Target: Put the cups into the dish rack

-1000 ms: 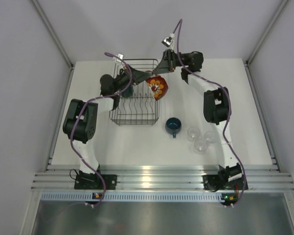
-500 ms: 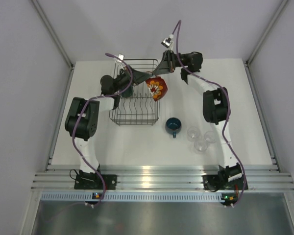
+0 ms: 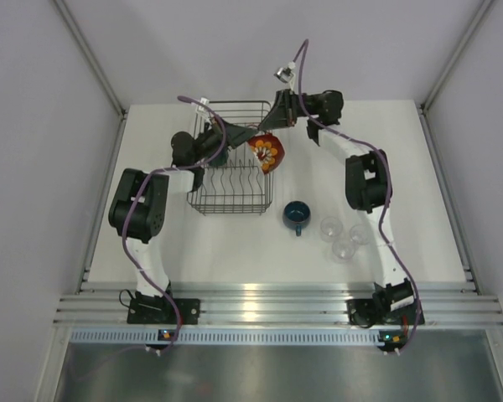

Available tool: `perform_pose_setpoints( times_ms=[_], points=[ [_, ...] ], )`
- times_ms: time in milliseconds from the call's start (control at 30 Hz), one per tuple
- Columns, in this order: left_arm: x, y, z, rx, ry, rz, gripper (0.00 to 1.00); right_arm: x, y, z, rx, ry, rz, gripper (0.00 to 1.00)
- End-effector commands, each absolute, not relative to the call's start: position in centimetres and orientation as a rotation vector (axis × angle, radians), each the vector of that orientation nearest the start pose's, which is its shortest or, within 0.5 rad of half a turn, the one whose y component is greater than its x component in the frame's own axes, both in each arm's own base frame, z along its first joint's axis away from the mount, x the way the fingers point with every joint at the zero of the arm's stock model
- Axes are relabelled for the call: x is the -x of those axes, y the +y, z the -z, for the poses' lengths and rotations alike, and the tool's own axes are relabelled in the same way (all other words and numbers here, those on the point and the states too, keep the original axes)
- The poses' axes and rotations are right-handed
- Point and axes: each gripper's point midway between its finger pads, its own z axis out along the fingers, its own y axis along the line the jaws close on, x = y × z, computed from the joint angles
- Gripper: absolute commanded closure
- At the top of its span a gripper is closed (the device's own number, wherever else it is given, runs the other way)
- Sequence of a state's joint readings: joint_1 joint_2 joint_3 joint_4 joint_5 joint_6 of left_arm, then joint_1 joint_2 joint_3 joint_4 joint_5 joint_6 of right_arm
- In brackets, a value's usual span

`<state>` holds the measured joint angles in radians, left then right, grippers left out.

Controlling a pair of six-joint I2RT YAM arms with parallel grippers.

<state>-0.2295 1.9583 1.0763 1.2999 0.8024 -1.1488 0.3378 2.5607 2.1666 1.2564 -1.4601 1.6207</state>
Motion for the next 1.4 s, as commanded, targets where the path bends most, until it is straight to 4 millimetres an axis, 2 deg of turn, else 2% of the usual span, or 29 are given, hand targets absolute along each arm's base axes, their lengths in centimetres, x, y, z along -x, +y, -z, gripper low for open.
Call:
perform_pose_setpoints(
  times_ms=[0,33,100,200,233,267,300,500,567,633,900,967,1000,1033,1100,1167,1233,1267,1300,1333,1367],
  points=[
    [-40.5,-22.8,-36.6,-0.329,0.965,1.475,1.0,-43.2,34.4,-29.3,1.091,1.412,-1.819,0.92],
    [-40.5,-22.8,-36.6,-0.328,0.966,1.475,1.0,-43.5,34.4,-29.3,1.075,1.41,-1.808,0.88],
    [-40.5,-22.7,-36.5,-0.321,0.964,1.47,1.0,-45.0,34.1,-29.7,1.006,1.416,-1.76,0.86],
    [-40.4,-22.6,-36.9,-0.323,0.956,1.466,1.0,-47.5,33.2,-29.1,0.895,1.489,-1.659,0.82],
    [-40.4,-22.5,-37.0,-0.324,0.953,1.464,1.0,-47.9,32.8,-29.7,0.881,1.492,-1.609,0.8],
    [-40.4,-22.5,-37.1,-0.327,0.95,1.462,1.0,-48.7,32.4,-28.3,0.872,1.538,-1.553,0.8],
    [-40.4,-22.5,-37.1,-0.327,0.95,1.462,1.0,-49.5,32.1,-28.4,0.844,1.544,-1.504,0.8],
    [-40.9,-22.6,-36.7,-0.316,0.957,1.465,1.0,-50.9,30.9,-28.9,0.775,1.527,-1.463,0.76],
    [-41.0,-22.6,-36.4,-0.313,0.963,1.465,1.0,-51.0,30.6,-28.8,0.752,1.532,-1.469,0.74],
    [-41.0,-22.6,-36.5,-0.311,0.959,1.463,1.0,-50.9,30.4,-28.8,0.747,1.523,-1.463,0.66],
    [-41.7,-21.7,-37.6,-0.28,0.903,1.373,1.0,-51.0,28.7,-29.5,0.687,1.515,-1.369,0.62],
    [-42.4,-21.3,-37.8,-0.259,0.888,1.333,1.0,-51.0,27.9,-28.7,0.67,1.533,-1.35,0.61],
    [-42.8,-21.1,-37.8,-0.244,0.885,1.315,1.0,-50.6,27.7,-29.3,0.672,1.523,-1.339,0.6],
    [-43.1,-21.0,-37.9,-0.242,0.875,1.279,1.0,-50.4,27.5,-28.5,0.667,1.539,-1.337,0.6],
    [-44.2,-20.4,-37.9,-0.189,0.878,1.229,1.0,-49.9,27.0,-28.7,0.667,1.537,-1.321,0.6],
    [-45.8,-19.7,-37.9,-0.136,0.891,1.154,1.0,-49.6,26.4,-27.6,0.657,1.559,-1.314,0.6],
    [-47.6,-19.5,-37.6,-0.122,0.93,1.028,1.0,-49.1,25.9,-27.0,0.647,1.572,-1.313,0.6],
    [-48.8,-19.7,-36.6,-0.1,1.009,0.978,1.0,-48.9,25.8,-27.3,0.654,1.554,-1.308,0.6],
    [-49.5,-19.4,-36.7,-0.068,1.019,0.917,1.0,-48.6,25.5,-26.7,0.639,1.566,-1.312,0.6],
    [-49.8,-19.9,-36.9,-0.091,1.023,0.86,1.0,-48.4,25.3,-26.6,0.634,1.57,-1.316,0.6],
    [-50.7,-19.7,-36.2,-0.054,1.071,0.827,1.0,-48.1,25.2,-26.4,0.635,1.569,-1.317,0.6]
  ],
)
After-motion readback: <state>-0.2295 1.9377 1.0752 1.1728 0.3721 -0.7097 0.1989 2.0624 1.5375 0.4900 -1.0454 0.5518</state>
